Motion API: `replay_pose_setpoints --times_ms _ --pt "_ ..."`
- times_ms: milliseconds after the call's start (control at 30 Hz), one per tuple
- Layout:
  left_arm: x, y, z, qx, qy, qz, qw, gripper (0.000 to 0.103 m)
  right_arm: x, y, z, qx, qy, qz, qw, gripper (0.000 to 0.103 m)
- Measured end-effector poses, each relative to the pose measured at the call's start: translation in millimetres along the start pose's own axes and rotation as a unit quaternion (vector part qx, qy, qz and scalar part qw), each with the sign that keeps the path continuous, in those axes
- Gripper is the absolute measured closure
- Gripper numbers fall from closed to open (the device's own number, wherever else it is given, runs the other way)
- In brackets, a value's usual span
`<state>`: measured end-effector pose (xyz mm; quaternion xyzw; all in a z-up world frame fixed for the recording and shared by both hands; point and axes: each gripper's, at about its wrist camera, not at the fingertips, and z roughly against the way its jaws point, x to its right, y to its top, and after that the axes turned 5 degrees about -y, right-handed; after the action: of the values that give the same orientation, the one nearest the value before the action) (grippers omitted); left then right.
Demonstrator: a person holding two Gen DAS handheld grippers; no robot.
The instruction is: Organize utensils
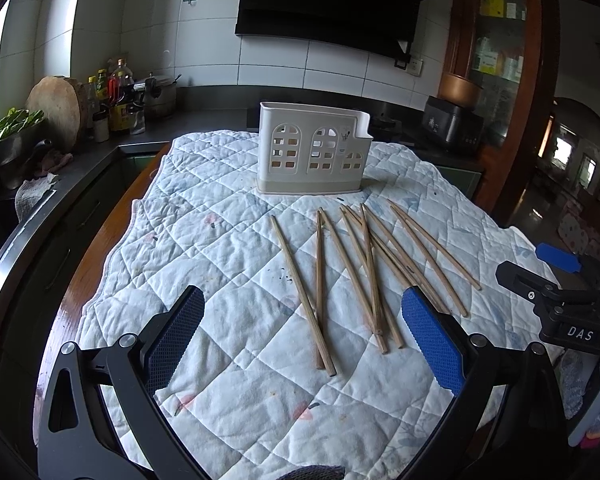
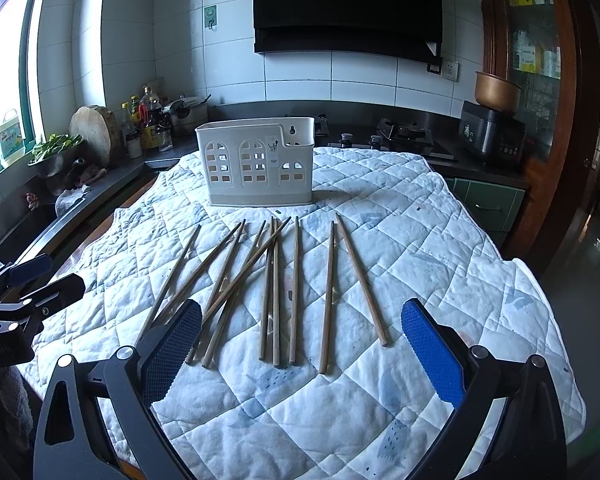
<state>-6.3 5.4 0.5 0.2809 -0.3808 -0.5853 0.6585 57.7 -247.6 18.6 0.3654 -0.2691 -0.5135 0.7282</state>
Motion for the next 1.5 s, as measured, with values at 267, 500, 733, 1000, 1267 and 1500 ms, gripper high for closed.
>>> replay_pose_setpoints --times_ms 267,500,733,1000,1267,1500 --pt "0 -1 -1 -0.003 0.001 0.002 1.0000 0.005 0 0 0 0.000 0.000 0.000 1.000 0.006" --pt "1 -4 -3 -0.005 0.000 0.002 1.0000 0.005 -1 -1 0 0.000 0.000 0.001 1.000 0.006" --pt "1 -3 -6 -0.010 -0.002 0.002 0.9999 0.005 0 -1 -1 -0.001 0.001 0.001 1.000 0.006" --pt "1 -3 -8 -0.014 -0.005 0.005 0.9999 0.005 -2 -1 -3 -0.002 0.002 0.002 1.000 0.006" --pt "1 -2 -9 -0.016 -0.007 0.007 0.9998 0.005 -6 -1 -3 -0.002 0.007 0.005 1.000 0.006" --pt "-5 0 -14 -0.024 -0.001 0.028 0.9993 0.005 -1 1 -10 -0.004 0.014 0.008 1.000 0.006"
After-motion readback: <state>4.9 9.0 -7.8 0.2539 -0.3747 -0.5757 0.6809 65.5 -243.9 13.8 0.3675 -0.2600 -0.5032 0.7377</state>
